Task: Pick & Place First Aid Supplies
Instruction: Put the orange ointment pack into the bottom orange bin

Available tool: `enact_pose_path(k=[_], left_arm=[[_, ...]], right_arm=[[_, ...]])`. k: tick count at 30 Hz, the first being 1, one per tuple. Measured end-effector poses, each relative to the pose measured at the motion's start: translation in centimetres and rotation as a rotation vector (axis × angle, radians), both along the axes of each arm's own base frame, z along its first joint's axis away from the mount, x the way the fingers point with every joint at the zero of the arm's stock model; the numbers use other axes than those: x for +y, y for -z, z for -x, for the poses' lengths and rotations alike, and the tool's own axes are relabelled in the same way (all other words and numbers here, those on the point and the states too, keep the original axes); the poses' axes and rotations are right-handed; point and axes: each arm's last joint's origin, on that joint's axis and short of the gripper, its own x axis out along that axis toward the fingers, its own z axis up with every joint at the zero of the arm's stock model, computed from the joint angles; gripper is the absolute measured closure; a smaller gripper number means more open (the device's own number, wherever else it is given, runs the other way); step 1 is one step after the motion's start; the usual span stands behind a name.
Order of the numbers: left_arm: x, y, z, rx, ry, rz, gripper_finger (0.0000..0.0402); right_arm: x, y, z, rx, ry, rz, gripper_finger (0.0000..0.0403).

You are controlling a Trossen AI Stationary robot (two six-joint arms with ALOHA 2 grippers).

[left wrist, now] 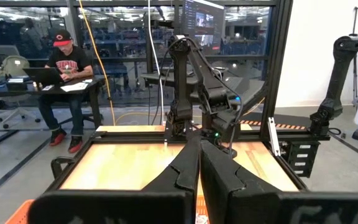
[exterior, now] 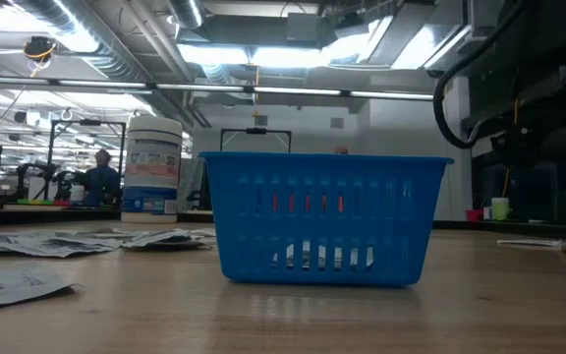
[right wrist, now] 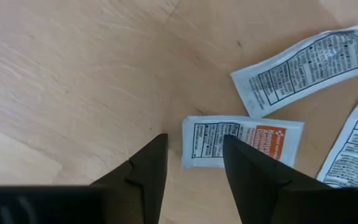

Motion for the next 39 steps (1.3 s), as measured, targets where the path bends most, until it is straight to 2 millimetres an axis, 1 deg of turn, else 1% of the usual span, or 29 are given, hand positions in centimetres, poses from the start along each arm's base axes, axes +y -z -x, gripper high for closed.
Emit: enact_pose_path(k=[3,6,15,19,24,26,32,39], left_arm=[[0.0,0.0,0.0,0.0,0.0,0.0,0.0392],[0.0,0.0,0.0,0.0,0.0,0.0,0.039],[0.0,0.0,0.0,0.0,0.0,0.0,0.0391],[0.0,0.0,0.0,0.0,0.0,0.0,0.039],[0.0,0.0,0.0,0.0,0.0,0.0,0.039],[0.0,0.0,0.0,0.0,0.0,0.0,0.0391],[0.0,0.0,0.0,0.0,0.0,0.0,0.0393],[0.0,0.0,0.0,0.0,0.0,0.0,0.0391]], right_arm=[[0.0,0.4,-0.1,0.013,0.001,0.014,0.0248],[0.0,0.5,-0.2,0.012,0.008,0.014,0.0262],[0.2,0.4,-0.4,-0.004,0.026,0.008,0.036],[0.3,0.1,-0.7,-0.013,0.026,0.004,0.0394],[0.5,-0.5,-1.1,-0.021,0.026,0.012,0.0394],[0.5,-1.0,-1.5,-0.039,0.029,0.051,0.0396],[0.7,-3.5,-2.9,-0.078,0.027,0.091,0.0398],[0.3,-7.1,-5.2,-0.17,-0.007,0.125,0.0399]])
